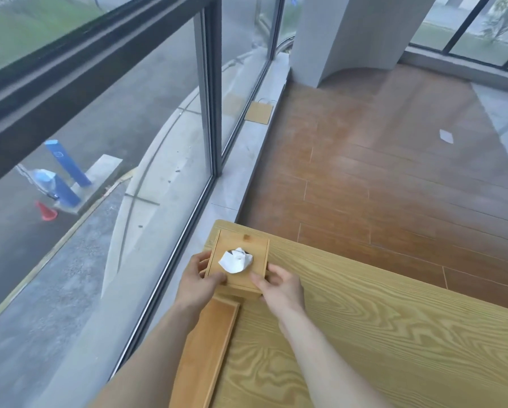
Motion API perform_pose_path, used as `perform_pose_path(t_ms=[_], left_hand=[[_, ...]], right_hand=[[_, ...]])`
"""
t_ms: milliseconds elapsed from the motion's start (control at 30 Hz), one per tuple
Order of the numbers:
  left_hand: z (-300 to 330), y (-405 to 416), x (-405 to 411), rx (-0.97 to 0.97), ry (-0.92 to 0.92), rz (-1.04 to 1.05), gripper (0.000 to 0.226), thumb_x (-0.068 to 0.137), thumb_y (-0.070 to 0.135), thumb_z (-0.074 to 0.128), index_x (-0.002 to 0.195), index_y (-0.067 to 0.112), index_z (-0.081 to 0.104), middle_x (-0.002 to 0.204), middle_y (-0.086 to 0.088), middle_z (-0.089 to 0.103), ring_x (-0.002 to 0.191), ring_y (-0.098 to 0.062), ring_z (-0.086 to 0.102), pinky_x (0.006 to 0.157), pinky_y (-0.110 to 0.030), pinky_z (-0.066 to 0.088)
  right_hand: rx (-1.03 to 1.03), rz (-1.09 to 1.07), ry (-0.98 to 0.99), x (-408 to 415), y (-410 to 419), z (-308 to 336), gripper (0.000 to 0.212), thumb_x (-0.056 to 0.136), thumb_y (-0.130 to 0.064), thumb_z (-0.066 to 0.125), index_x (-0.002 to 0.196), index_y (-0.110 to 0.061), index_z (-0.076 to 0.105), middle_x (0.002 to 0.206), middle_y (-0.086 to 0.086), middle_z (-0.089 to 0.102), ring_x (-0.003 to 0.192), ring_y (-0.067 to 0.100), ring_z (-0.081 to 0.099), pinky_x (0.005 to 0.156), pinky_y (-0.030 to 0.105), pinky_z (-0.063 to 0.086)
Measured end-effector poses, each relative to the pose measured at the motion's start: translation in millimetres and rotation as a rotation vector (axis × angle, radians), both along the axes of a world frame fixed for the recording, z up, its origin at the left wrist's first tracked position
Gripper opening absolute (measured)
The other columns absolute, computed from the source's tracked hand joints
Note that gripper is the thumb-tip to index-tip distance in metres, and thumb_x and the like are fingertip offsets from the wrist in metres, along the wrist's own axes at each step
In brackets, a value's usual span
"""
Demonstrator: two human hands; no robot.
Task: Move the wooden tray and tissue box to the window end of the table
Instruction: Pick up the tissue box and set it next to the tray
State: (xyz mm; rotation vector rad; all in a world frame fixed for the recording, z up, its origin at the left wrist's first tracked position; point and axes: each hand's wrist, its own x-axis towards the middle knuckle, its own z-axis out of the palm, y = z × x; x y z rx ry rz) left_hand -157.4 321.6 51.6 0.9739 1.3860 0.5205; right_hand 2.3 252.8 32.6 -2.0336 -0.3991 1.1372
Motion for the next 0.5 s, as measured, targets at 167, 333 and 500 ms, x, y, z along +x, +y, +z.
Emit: perform_pose_path(t_ms=[167,333,500], left_hand=[[-16,17,-9,-0.001,-0.013,0.004,0.053,0.086,0.003,0.064,0.134,0.024,0.055,0.124,0.005,0.064,0.099,-0.013,0.067,0.071,-0.021,0.046],[-35,31,-15,0.022,0.018,-0.034,0.054,0.087,0.004,0.066,0.133,0.029,0.054,0.120,0.008,0.065,0.095,-0.006,0.067,0.073,-0.018,0.048],[-50,48,-12,0.053,0.037,-0.074,0.055,0.091,0.012,0.068,0.138,0.034,0.050,0.126,0.007,0.064,0.111,-0.016,0.065,0.082,-0.020,0.047]], right_hand=[[-0.029,0.033,0.039,-10,17,-23,0.060,0.085,-0.023,0.085,0.141,-0.024,0.064,0.118,0.001,0.076,0.111,0.017,0.072,0.106,0.046,0.056],[-0.072,0.045,0.015,-20,29,-36,0.050,0.086,-0.017,0.083,0.134,-0.023,0.070,0.086,-0.021,0.068,0.104,0.018,0.074,0.102,0.044,0.058],[-0.062,-0.035,0.021,-15,45,-50,0.057,0.081,-0.021,0.089,0.134,-0.018,0.069,0.102,-0.007,0.078,0.103,0.018,0.076,0.099,0.044,0.060]])
